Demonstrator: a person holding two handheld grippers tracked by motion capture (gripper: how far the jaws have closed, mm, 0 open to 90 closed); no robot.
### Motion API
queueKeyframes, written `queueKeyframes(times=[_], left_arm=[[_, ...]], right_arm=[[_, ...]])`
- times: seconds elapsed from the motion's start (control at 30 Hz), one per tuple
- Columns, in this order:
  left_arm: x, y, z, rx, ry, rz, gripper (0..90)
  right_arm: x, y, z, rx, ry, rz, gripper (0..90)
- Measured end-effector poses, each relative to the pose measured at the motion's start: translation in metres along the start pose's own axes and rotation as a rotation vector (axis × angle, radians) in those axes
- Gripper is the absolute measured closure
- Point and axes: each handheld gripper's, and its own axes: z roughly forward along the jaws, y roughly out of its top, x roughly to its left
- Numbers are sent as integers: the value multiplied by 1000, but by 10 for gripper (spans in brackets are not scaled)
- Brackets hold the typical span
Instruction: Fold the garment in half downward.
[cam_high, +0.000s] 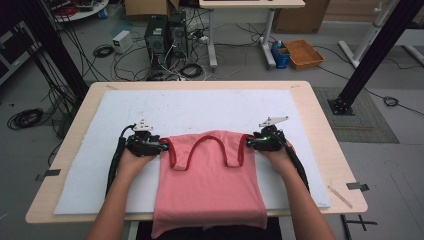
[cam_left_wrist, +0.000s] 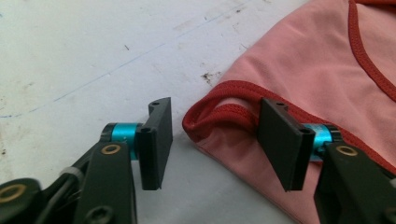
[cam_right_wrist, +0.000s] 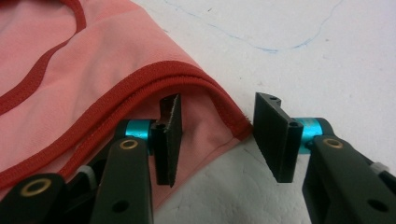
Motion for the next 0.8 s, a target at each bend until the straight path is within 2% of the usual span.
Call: queueKeyframes(times=[0.07, 0.23, 0.5, 0.6, 0.73, 0.8], left_arm=[[0, 0, 0, 0, 3, 8, 538], [-3, 1, 0, 2, 6, 30, 604], [-6, 1, 1, -7, -21, 57, 821], [-6, 2, 0, -17, -13, 80, 832], [-1, 3, -5, -63, -4, 64, 836], [1, 4, -6, -80, -9, 57, 836]], right_arm=[[-1, 0, -1, -6, 10, -2, 665], [2, 0, -1, -5, 11, -27, 748], [5, 1, -2, -2, 16, -54, 828], [4, 1, -4, 0, 6, -53, 835], [0, 2, -9, -15, -14, -53, 838], [-3, 3, -13, -33, -16, -36, 838]])
